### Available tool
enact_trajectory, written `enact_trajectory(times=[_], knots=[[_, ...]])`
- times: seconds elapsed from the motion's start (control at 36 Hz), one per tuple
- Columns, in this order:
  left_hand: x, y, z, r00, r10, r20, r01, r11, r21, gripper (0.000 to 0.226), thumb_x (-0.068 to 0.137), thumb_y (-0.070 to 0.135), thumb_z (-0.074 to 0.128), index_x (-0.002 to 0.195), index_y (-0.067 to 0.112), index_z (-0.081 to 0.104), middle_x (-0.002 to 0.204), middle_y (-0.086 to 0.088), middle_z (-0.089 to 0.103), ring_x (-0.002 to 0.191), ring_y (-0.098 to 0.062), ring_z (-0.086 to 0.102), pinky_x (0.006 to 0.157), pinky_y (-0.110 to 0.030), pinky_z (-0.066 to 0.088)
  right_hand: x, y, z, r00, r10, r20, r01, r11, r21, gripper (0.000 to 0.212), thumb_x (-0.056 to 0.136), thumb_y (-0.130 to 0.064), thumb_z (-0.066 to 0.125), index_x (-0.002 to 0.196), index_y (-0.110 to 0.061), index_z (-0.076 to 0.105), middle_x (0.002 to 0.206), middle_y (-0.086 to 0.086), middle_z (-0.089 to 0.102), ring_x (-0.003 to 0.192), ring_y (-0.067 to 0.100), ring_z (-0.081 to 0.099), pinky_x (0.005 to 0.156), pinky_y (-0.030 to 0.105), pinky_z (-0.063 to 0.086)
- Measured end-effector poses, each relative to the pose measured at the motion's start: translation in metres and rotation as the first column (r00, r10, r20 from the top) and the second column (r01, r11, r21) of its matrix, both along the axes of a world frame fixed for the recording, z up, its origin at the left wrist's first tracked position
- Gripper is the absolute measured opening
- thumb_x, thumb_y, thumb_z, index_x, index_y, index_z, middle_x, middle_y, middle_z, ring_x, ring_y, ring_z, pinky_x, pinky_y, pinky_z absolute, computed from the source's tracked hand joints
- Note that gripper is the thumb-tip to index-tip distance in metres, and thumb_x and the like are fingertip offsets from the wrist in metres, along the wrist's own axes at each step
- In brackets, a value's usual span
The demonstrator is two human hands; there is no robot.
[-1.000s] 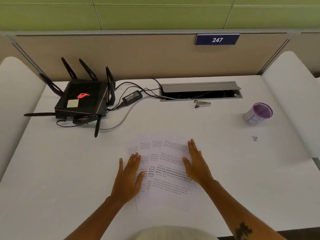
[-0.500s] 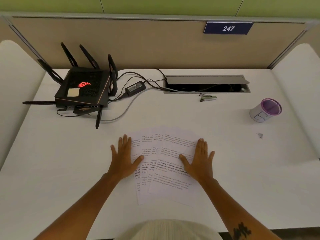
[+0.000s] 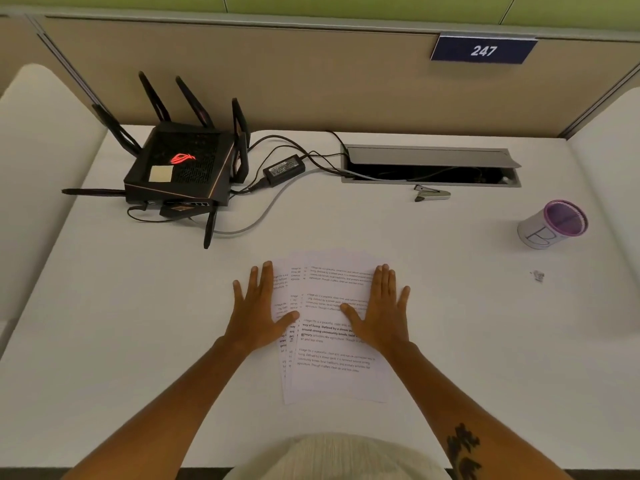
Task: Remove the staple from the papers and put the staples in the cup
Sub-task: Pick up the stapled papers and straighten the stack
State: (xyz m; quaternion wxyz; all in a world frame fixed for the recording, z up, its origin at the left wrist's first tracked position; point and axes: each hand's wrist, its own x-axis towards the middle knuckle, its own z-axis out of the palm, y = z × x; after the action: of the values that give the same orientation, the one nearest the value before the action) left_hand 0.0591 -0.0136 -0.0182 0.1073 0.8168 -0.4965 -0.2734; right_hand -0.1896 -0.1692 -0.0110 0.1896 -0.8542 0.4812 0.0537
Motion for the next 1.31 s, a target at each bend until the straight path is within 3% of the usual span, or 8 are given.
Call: enact_trajectory(times=[0.47, 0.83, 0.97, 1.06, 1.11, 1.17, 1.22, 1.31], knots=[[0.005, -0.008, 0.017, 0.994, 0.085, -0.073, -0.086, 0.996, -0.006, 0.134, 0.079, 0.084, 0.059, 0.165, 0.031, -0.028, 0.181, -0.008, 0.002, 0.168, -0.035, 0.003, 0.130, -0.065, -0.005, 0.026, 0.013, -0.003, 0.994, 0.107, 0.031, -0.107, 0.994, 0.000, 0.113, 0.091, -0.081, 0.031, 0.162, -0.008, -0.017, 0.173, 0.009, -0.018, 0.160, 0.026, -0.016, 0.128, 0.061, -0.005], [0.000, -0.015, 0.030, 0.996, 0.068, -0.062, -0.066, 0.997, 0.029, 0.136, 0.086, 0.068, 0.074, 0.162, 0.033, -0.033, 0.180, -0.011, 0.007, 0.168, -0.035, 0.000, 0.129, -0.070, -0.003, 0.039, 0.023, -0.001, 0.991, 0.135, 0.014, -0.135, 0.991, 0.014, 0.113, 0.090, -0.080, 0.031, 0.162, -0.007, -0.017, 0.173, 0.011, -0.018, 0.160, 0.028, -0.016, 0.128, 0.061, -0.003], [-0.007, -0.013, 0.033, 0.966, 0.129, -0.226, -0.149, 0.986, -0.074, 0.134, 0.088, 0.048, 0.083, 0.166, 0.035, -0.025, 0.171, 0.001, 0.038, 0.160, -0.030, 0.035, 0.131, -0.066, -0.006, 0.038, 0.023, -0.001, 0.992, 0.125, 0.024, -0.125, 0.992, 0.019, 0.114, 0.089, -0.081, 0.031, 0.162, -0.009, -0.018, 0.173, 0.009, -0.018, 0.160, 0.025, -0.017, 0.128, 0.059, -0.005], [-0.022, -0.011, 0.044, 0.906, 0.224, -0.359, -0.286, 0.950, -0.129, 0.126, 0.092, 0.039, 0.082, 0.167, 0.036, -0.020, 0.153, 0.004, 0.057, 0.150, -0.033, 0.050, 0.134, -0.065, 0.007, 0.037, 0.021, -0.001, 0.992, 0.117, 0.052, -0.119, 0.992, 0.030, 0.115, 0.088, -0.083, 0.031, 0.162, -0.011, -0.018, 0.173, 0.006, -0.018, 0.160, 0.023, -0.017, 0.129, 0.056, -0.007], [-0.035, -0.009, 0.048, 0.853, 0.324, -0.409, -0.418, 0.894, -0.163, 0.124, 0.093, 0.035, 0.082, 0.167, 0.040, -0.018, 0.145, 0.005, 0.059, 0.142, -0.035, 0.057, 0.126, -0.066, 0.034, 0.035, 0.021, 0.000, 0.991, 0.112, 0.074, -0.114, 0.993, 0.031, 0.116, 0.088, -0.084, 0.033, 0.163, -0.011, -0.016, 0.174, 0.005, -0.017, 0.161, 0.023, -0.015, 0.129, 0.055, -0.007], [-0.046, -0.004, 0.049, 0.786, 0.401, -0.471, -0.532, 0.826, -0.184, 0.121, 0.096, 0.027, 0.080, 0.167, 0.044, -0.016, 0.139, -0.001, 0.066, 0.126, -0.031, 0.069, 0.099, -0.045, 0.064, 0.034, 0.022, 0.000, 0.991, 0.106, 0.081, -0.110, 0.993, 0.038, 0.117, 0.088, -0.085, 0.033, 0.163, -0.011, -0.016, 0.174, 0.005, -0.017, 0.161, 0.022, -0.015, 0.129, 0.054, -0.008], [-0.055, 0.000, 0.052, 0.727, 0.446, -0.522, -0.605, 0.775, -0.180, 0.114, 0.098, 0.017, 0.077, 0.169, 0.040, -0.009, 0.121, 0.002, 0.070, 0.106, -0.021, 0.076, 0.071, -0.017, 0.064, 0.033, 0.022, 0.000, 0.990, 0.096, 0.099, -0.102, 0.993, 0.052, 0.117, 0.088, -0.084, 0.036, 0.163, -0.012, -0.016, 0.173, 0.004, -0.017, 0.160, 0.022, -0.016, 0.128, 0.054, -0.011], [-0.064, 0.005, 0.057, 0.658, 0.490, -0.572, -0.684, 0.707, -0.180, 0.097, 0.099, 0.011, 0.074, 0.171, 0.032, 0.011, 0.117, 0.005, 0.069, 0.105, -0.022, 0.075, 0.070, -0.013, 0.062, 0.030, 0.023, 0.005, 0.960, -0.022, 0.281, -0.025, 0.987, 0.161, 0.111, 0.092, -0.067, 0.056, 0.165, -0.015, -0.010, 0.175, 0.000, -0.008, 0.160, 0.016, -0.011, 0.130, 0.053, -0.007]])
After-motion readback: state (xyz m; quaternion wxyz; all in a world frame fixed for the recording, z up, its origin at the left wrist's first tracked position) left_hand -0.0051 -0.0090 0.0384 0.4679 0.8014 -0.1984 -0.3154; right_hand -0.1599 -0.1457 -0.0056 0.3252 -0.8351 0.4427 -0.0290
